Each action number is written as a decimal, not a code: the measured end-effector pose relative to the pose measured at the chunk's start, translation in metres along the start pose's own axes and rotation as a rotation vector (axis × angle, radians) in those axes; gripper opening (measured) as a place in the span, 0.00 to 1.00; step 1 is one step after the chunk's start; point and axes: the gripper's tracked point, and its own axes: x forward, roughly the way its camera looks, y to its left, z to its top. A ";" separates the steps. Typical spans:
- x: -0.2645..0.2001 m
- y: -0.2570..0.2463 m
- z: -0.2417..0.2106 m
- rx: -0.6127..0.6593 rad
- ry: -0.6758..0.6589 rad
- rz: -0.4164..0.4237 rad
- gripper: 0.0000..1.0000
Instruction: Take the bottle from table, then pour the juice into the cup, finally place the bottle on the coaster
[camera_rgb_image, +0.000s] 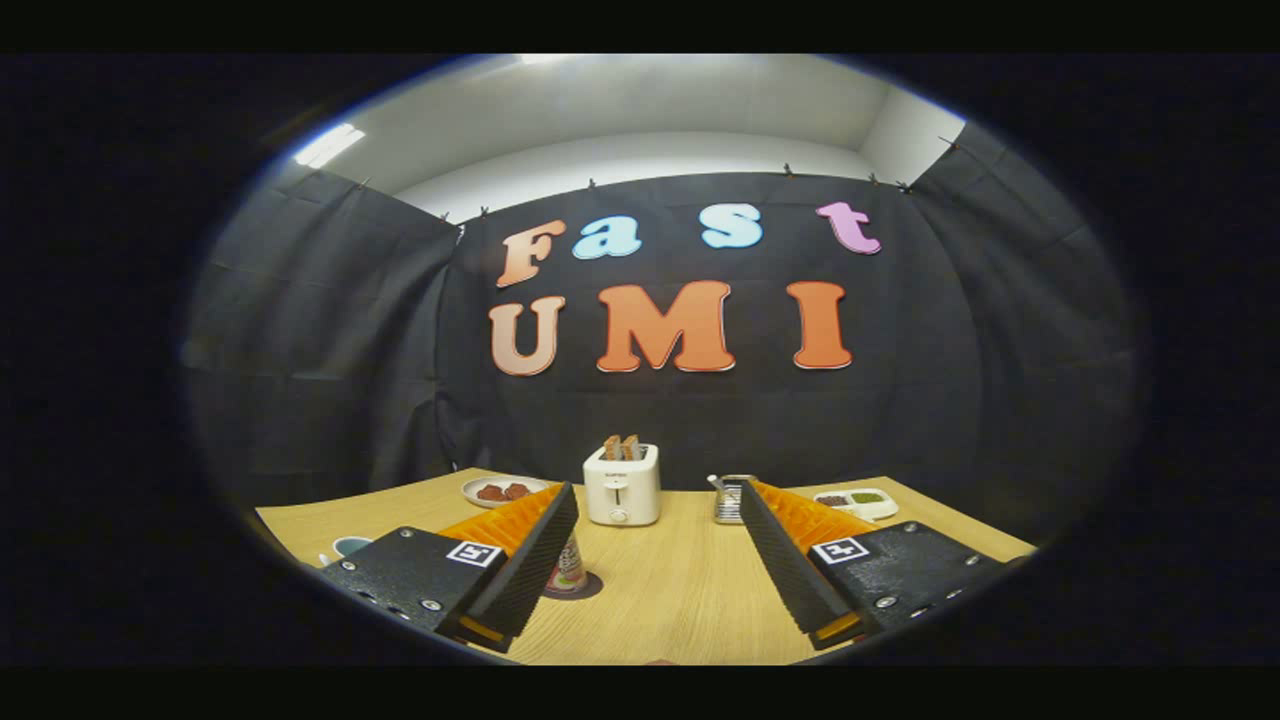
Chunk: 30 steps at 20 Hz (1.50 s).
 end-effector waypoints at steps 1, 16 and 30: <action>-0.004 -0.005 0.002 0.000 -0.004 -0.015 0.97; -0.048 -0.053 0.020 0.006 -0.067 -0.099 0.97; -0.048 -0.040 0.026 -0.053 -0.108 -0.100 0.97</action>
